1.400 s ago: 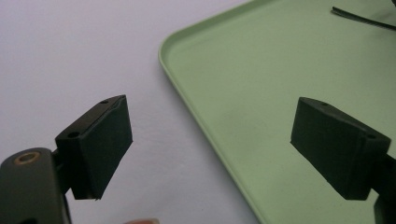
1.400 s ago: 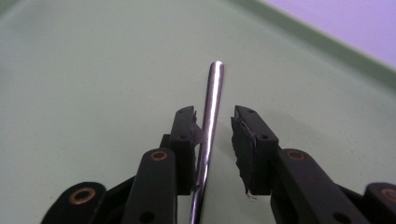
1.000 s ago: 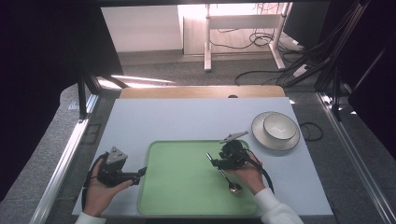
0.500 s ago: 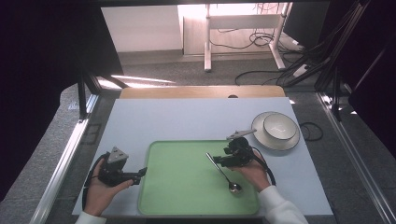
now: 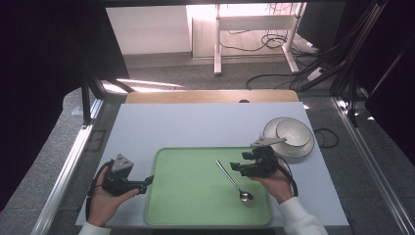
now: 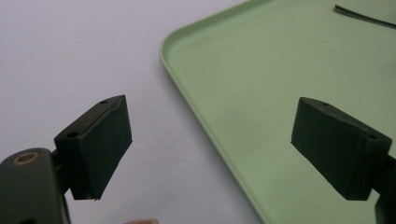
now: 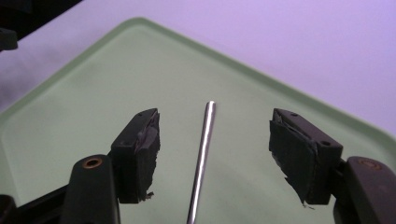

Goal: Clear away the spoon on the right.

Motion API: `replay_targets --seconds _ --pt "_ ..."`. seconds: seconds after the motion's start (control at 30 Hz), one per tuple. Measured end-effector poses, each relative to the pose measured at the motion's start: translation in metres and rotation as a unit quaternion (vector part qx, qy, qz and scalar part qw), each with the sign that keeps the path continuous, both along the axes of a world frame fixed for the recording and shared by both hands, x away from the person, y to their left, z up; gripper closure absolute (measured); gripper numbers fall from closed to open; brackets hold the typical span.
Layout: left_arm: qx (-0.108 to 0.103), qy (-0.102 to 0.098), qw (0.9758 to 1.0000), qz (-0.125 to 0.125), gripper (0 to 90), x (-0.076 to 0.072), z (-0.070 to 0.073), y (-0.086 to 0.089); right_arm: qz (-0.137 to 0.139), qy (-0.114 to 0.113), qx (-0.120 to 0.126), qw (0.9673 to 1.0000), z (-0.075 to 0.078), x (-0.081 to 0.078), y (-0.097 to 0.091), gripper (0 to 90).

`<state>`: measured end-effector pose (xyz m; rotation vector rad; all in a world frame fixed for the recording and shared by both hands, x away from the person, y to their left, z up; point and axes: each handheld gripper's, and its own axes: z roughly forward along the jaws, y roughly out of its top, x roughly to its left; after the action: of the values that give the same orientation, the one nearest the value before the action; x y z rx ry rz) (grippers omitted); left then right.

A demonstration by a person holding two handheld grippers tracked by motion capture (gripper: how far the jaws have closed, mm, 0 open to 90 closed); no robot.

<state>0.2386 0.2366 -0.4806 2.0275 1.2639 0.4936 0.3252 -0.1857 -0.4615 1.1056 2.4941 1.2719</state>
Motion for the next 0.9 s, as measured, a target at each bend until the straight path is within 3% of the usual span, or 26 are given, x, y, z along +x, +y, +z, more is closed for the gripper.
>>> replay_targets --seconds 0.27,0.4,0.63,0.9 --pt "-0.002 -0.001 1.0000 0.003 11.9 0.000 0.000 0.003 -0.025 -0.024 0.015 0.9993 0.007 -0.020 -0.036 32.6" --pt "-0.003 -0.003 1.0000 0.005 11.9 0.000 0.001 0.004 -0.050 -0.042 0.024 0.9976 0.007 -0.035 -0.066 32.4" --pt "-0.006 -0.005 0.9999 0.009 11.9 -0.001 0.002 0.006 -0.076 -0.040 0.012 0.9963 -0.001 -0.045 -0.093 31.8" --pt "-0.005 -0.004 0.9999 0.010 12.0 0.000 0.002 0.006 -0.072 -0.045 0.014 0.9963 0.000 -0.044 -0.092 31.6"
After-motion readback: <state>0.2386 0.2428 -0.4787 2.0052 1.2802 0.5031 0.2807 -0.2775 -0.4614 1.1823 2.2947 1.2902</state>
